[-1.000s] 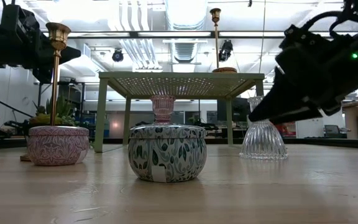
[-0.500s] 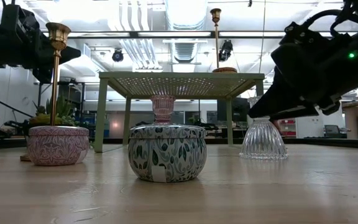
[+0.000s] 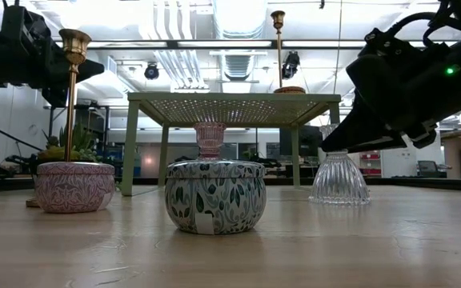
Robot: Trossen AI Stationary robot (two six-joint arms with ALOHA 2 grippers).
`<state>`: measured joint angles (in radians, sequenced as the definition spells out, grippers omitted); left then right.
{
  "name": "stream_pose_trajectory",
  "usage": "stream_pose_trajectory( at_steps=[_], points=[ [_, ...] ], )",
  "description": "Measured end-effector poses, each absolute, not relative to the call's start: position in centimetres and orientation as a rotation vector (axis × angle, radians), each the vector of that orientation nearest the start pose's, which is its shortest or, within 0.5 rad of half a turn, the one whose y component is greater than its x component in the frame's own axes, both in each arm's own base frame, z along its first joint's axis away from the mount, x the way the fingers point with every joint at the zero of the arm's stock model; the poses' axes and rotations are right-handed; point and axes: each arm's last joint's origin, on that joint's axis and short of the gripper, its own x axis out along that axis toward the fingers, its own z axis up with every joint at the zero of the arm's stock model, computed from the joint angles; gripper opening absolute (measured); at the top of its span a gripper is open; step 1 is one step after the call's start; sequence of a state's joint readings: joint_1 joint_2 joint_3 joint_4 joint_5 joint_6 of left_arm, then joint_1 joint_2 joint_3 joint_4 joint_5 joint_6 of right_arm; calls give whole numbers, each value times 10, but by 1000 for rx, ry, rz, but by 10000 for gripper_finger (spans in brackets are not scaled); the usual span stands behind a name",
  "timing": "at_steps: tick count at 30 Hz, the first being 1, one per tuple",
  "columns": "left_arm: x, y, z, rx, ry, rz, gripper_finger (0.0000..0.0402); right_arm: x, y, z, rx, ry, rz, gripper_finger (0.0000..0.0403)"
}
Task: Pick & Place candle stick holders
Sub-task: Put the glass candle holder on the shelf
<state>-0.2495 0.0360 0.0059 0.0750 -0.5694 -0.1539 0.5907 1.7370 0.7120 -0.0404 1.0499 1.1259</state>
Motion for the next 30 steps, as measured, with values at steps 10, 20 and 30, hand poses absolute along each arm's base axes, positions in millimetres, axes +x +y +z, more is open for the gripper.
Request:
stream_pose_trajectory(
  at_steps=[10,20,30],
  points=[
    [96,-8,170,-171,-66,316,3,249,137,114,277,388,-719,126],
    [96,-8,170,-171,-66,316,3,253,139,117,264,367,-687,112],
    [96,-8,170,-170,-66,316,3,260,144,127,257,302,-651,109]
  ],
)
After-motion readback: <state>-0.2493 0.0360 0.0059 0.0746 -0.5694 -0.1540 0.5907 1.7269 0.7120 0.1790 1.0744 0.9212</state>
